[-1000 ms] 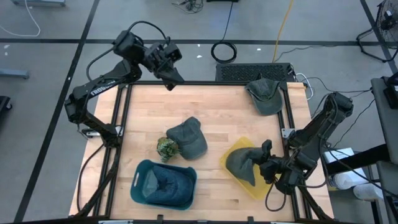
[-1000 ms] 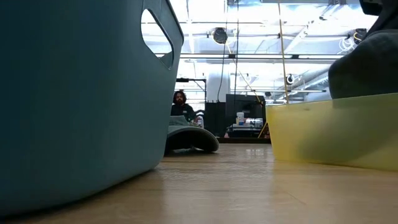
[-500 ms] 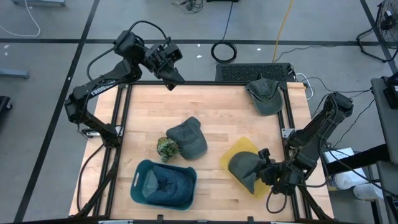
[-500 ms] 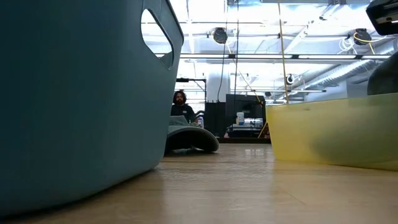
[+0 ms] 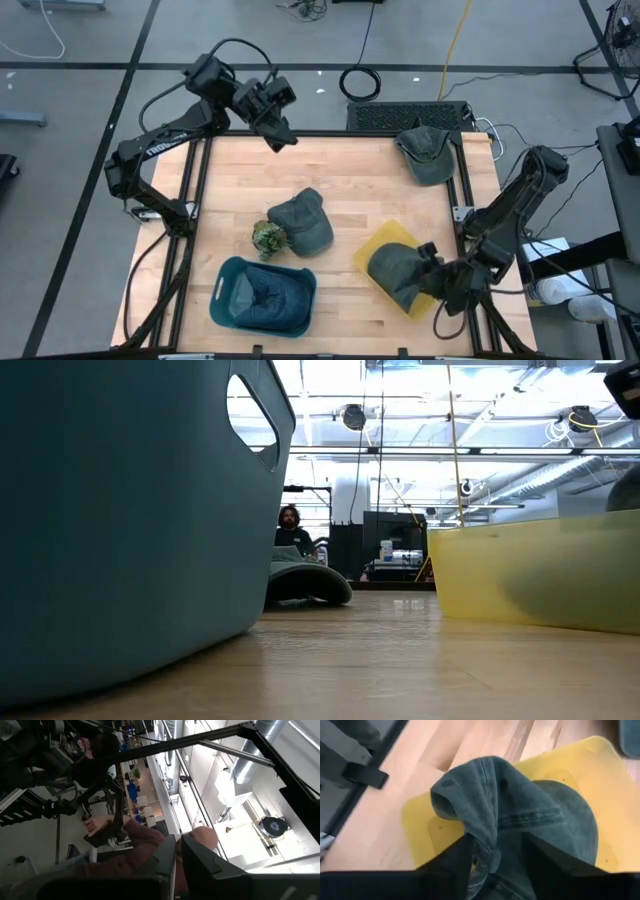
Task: Pick & Place hat
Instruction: Put the middle black cap into the yellow bin, then put the bottom black cap into the yellow bin
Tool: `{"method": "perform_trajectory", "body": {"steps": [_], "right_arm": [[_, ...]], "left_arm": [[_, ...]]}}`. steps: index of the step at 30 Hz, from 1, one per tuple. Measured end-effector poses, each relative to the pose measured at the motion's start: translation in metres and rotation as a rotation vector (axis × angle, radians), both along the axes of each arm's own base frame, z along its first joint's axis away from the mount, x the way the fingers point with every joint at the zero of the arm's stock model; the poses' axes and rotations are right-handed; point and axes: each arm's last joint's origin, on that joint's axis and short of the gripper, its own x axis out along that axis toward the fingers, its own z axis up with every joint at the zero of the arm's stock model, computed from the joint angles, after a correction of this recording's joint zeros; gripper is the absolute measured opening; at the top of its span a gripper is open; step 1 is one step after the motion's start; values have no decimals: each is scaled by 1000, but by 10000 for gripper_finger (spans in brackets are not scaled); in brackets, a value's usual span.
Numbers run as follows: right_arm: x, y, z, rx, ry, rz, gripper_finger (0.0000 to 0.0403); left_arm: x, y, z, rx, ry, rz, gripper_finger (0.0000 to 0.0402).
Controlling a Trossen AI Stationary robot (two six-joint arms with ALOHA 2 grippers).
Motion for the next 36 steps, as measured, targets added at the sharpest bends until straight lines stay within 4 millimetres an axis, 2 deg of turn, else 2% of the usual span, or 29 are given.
{"method": "perform_trajectory", "body": {"steps": [6,11,19,26,30,36], "right_arm": [[-9,-9,18,144,-7,7,247],[-19,-17,30,281,49,32,284],[-30,-28,48,516,81,-55,281],[-34,-38,64,690,36,-120,279],[-31,-45,73,736,-89,-217,279],[-22,-59,85,689,-404,-416,279]], "left_arm": [[1,-3,0,36,-37,-2,35],[1,-3,0,109,-118,24,35],[1,-3,0,247,-262,62,35],[2,-2,0,401,-429,132,35],[2,-2,0,516,-541,154,35],[3,-1,-3,626,-629,180,35]]}}
